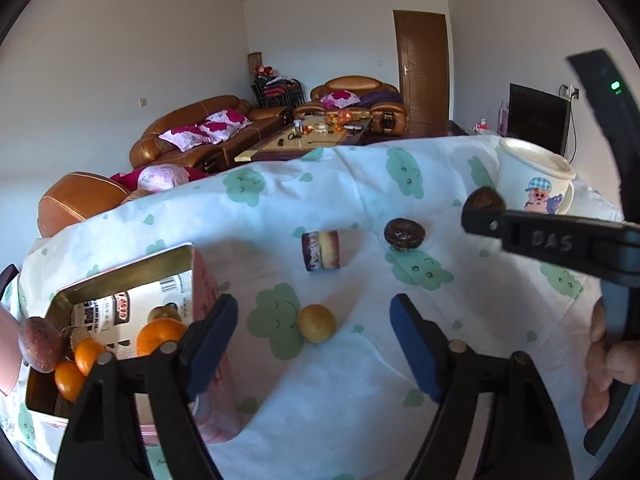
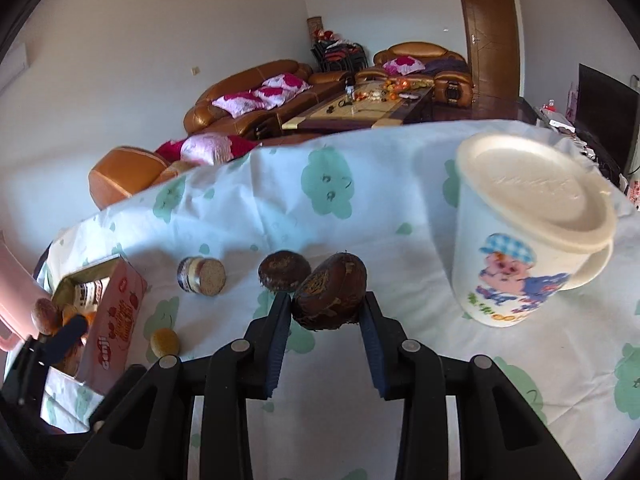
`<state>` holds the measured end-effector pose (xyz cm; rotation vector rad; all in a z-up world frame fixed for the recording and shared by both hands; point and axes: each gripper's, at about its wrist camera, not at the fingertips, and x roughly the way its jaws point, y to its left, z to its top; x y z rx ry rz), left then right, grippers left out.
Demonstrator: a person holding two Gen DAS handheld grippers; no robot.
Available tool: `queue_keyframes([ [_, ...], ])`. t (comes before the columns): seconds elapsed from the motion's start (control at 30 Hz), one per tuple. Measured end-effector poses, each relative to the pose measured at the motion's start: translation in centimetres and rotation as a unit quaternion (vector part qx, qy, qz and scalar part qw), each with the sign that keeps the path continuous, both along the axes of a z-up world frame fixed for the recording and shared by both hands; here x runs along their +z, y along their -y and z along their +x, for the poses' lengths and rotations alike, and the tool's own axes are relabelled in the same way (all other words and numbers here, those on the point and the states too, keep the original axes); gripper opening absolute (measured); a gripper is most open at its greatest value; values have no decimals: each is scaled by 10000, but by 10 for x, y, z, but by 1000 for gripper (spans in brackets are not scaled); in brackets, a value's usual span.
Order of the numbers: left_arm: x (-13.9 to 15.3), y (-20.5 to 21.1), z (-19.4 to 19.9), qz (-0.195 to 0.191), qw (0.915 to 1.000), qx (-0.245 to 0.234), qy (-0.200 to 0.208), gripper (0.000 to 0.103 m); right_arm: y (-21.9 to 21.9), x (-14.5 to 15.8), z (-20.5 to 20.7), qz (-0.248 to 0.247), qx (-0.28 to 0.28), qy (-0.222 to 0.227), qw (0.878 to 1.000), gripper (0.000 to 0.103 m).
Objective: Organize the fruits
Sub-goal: 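Grasp brown round fruit with the right tool while the left tool grasps the small yellow fruit, then carry the brown fruit and yellow fruit over the pink tin and open both tools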
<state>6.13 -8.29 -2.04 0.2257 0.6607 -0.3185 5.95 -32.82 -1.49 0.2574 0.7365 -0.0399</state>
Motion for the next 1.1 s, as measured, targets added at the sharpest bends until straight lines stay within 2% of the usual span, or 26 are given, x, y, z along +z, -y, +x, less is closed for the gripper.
queue_keyframes([
  [0.07, -7, 8, 13, 74, 9995, 88, -301, 51, 5, 11, -7, 6, -110, 235, 9997, 37],
  [0.27, -27, 13, 39, 126, 9938, 437, -1012, 47, 7, 25, -12, 87, -177, 489, 9986, 37],
  [0.33, -28, 14, 40, 80, 9933, 442, -1063, 47, 8, 25, -12, 145, -163, 495, 9985, 37],
  [0.47, -29, 17, 39, -82, 9932, 201, -1142, 27, 8, 25, -11, 193, -201, 505, 9983, 37],
  [0.57, -24, 14, 37, -254, 9938, 160, -1072, 27, 6, 22, -13, 207, -245, 552, 9980, 37],
  [0.73, -4, -3, 19, -691, 9963, 227, -467, 27, 6, 22, -16, 193, -344, 752, 9964, 37],
  [0.87, 5, -13, 11, -812, 9960, 356, -126, 27, 1, 18, -17, 34, -343, 789, 9963, 37],
  [1.1, 10, -24, 2, -818, 9954, 478, 111, 27, -13, 14, -19, -225, -215, 984, 9947, 37],
])
